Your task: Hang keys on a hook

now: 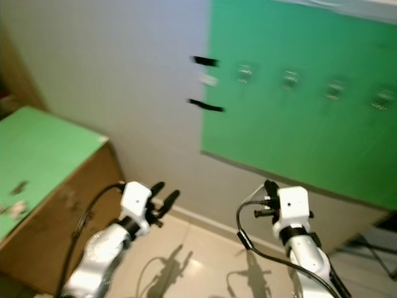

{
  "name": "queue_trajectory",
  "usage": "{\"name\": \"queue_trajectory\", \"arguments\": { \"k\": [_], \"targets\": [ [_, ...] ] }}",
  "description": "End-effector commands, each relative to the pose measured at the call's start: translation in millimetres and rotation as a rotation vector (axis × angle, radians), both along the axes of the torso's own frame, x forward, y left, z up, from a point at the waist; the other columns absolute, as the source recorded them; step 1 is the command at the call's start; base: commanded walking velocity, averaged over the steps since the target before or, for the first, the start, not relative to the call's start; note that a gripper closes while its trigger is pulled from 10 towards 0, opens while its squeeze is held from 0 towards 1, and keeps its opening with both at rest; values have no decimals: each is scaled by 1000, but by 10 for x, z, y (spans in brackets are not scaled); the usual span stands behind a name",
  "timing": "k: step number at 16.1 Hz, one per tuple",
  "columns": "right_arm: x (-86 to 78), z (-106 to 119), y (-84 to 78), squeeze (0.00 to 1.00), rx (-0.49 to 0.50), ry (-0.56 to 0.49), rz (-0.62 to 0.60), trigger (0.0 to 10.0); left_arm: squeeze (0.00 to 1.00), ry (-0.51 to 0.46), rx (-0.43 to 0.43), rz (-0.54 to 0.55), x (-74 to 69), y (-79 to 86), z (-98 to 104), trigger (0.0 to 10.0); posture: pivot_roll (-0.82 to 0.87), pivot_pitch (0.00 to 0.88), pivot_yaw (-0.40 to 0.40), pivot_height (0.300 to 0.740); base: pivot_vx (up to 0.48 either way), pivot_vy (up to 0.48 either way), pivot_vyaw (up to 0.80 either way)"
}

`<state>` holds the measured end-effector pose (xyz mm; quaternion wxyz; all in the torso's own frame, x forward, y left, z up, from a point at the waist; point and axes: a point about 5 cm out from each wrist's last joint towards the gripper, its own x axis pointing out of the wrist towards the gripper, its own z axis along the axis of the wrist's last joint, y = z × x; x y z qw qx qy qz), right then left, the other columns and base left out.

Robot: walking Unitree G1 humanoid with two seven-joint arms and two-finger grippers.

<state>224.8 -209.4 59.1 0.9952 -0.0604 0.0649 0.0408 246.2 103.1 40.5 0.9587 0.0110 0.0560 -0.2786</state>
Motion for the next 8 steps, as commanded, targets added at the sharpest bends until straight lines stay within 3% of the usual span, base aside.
{"name": "queue_trajectory", "arguments": {
  "k": [1, 7, 8],
  "targets": [
    [1, -9, -4, 0, 9, 10, -4, 0, 0, -34, -13, 2, 65, 2, 103, 10000, -177, 0, -28, 740, 480, 0, 0],
    [25, -54, 156, 0, 34, -2, 7, 0, 0, -60, 20, -54, 237, -58, 232, 10000, -196, 0, 23, 740, 480, 0, 0],
    [27, -57, 185, 0, 33, -1, 10, 0, 0, -64, 19, -66, 252, -72, 254, 10000, -202, 0, 31, 740, 480, 0, -744]
  ]
}}
